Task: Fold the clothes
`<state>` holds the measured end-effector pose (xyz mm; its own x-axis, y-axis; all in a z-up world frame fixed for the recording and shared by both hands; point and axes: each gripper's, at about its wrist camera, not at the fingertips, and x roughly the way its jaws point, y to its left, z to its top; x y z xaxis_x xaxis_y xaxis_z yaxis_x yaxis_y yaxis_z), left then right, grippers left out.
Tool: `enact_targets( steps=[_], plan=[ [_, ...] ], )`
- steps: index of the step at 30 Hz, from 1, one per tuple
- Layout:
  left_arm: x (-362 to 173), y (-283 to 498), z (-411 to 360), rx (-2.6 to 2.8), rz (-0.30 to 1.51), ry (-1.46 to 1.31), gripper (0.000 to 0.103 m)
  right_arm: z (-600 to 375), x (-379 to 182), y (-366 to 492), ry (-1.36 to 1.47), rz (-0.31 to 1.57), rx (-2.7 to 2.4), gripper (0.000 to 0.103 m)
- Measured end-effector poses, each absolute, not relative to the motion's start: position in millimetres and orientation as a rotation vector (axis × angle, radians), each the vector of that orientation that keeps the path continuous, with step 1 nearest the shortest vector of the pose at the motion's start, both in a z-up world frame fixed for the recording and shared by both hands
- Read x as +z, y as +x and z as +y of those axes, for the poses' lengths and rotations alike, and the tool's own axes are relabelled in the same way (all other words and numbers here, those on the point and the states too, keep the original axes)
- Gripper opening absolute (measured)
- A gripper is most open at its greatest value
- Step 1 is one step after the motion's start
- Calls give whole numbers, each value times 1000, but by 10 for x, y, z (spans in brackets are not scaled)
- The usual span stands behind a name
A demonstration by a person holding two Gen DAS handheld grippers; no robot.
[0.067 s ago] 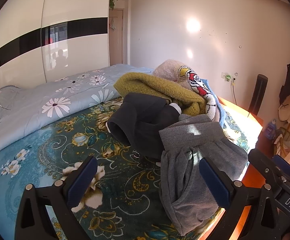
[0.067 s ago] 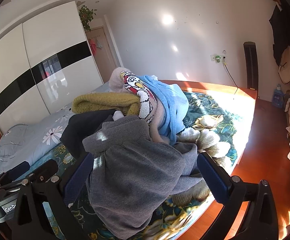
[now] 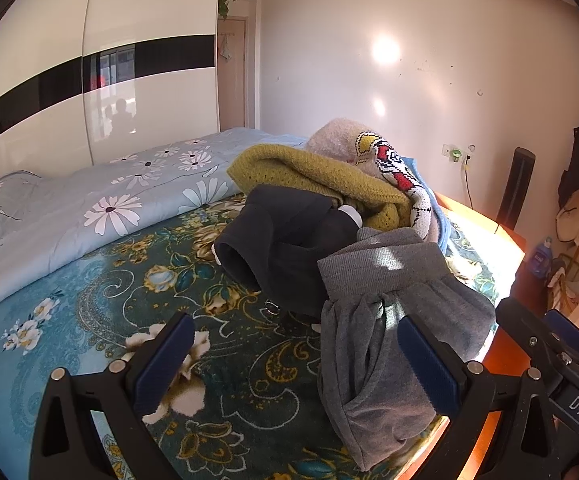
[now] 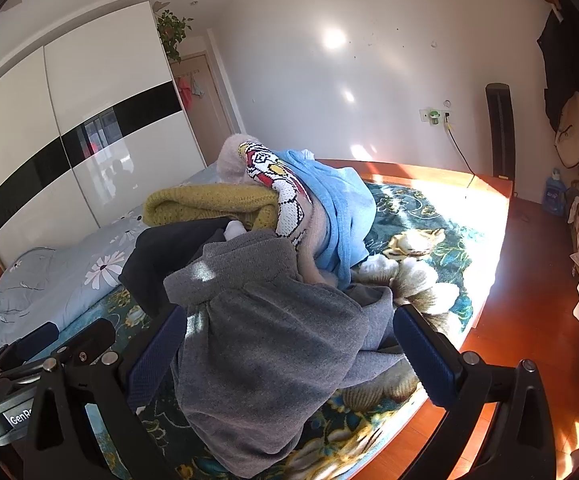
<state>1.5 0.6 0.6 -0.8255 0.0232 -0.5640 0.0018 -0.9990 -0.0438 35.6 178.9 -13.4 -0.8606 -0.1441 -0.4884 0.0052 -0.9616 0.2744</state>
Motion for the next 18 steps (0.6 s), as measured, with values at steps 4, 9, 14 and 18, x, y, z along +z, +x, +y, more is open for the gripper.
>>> enact_targets(
  steps=[4,9,14,18],
  plan=[
    [13,36,13,2994,-61,-927,103,1802,-128,335,793,-424,-2926,103],
    [23,62,23,3000,-53,-931,103,1819,-142,369,785,-428,-2925,103],
    [26,84,23,3007,-42,-932,103,1820,-155,394,792,-436,-2920,103],
    [41,90,43,3016,-32,-931,103,1834,-153,397,799,-438,-2916,103]
  ],
)
